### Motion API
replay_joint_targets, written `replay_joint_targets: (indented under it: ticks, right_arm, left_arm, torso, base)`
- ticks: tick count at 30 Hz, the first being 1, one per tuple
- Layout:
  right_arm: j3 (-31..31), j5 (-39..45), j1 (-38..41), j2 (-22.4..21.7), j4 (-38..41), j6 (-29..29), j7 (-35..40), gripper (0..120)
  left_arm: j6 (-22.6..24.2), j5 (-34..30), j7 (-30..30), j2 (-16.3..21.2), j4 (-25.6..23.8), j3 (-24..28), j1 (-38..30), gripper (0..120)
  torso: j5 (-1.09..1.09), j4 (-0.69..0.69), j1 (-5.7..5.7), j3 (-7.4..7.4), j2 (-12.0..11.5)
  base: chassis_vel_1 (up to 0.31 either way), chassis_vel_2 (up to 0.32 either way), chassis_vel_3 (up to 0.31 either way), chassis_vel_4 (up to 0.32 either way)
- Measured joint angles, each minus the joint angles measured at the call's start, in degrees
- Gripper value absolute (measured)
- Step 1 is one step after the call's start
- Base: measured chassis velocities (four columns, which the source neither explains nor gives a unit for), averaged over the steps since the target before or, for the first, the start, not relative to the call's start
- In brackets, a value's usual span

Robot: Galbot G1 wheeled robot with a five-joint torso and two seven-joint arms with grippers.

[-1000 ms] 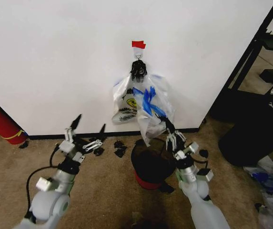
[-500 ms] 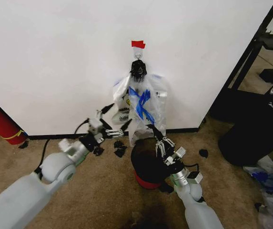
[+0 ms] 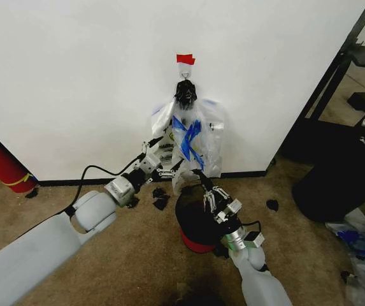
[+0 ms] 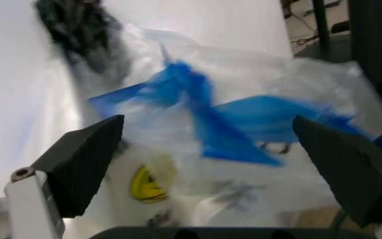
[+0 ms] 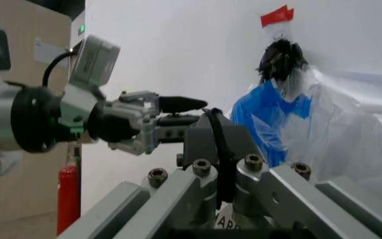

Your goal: Pick up the garbage bag from the wall and place it over the trash bin.

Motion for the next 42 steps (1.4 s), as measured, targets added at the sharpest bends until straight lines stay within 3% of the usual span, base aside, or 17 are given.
replay_joint_targets:
  ticks: [10,23,28,34,42]
  right_arm:
    - [0.98,-1.03,-0.31,-0.14,-0.21,0.87,-0.07,0]
    - [0.79,-0.98,-1.46,0.24,0.97,1.63,-0.30,0]
    - [0.69,-1.16,-1.79,0.29,1.18,1.94,-0.38,0]
    - [0.69,-1.18,-2.01,0.22,1.47,2.04,-0.38,0]
    - [0.69,-1.24,-2.48,0.11,1.63,2.26,-0.56,0]
  left_arm:
    - [0.64,-0.41,-0.14,-2.73,3.93,7.41,-6.26,100]
    - [4.21,12.70,-1.56,-3.01,5.75,5.75,-6.20,100]
    - [8.87,14.16,-8.57,-3.37,4.74,5.22,-4.77,100]
    - [11.76,14.16,-12.57,-3.54,3.84,4.49,-3.50,88]
    - [11.58,14.15,-14.80,-4.25,4.20,3.85,-3.21,57]
  torso:
    - [0.00,-0.01,0.00,0.00,0.00]
    - [0.00,0.00,0.00,0.00,0.00]
    - [0.00,-0.01,0.00,0.00,0.00]
    - [0.00,0.00,0.00,0.00,0.00]
    - [0.00,0.00,0.00,0.00,0.00]
  base:
    - [0.000,0.000,0.000,0.000]
    - [0.000,0.000,0.000,0.000]
    - [0.000,0.000,0.000,0.000]
    - [0.000,0.000,0.000,0.000]
    - [0.000,0.000,0.000,0.000]
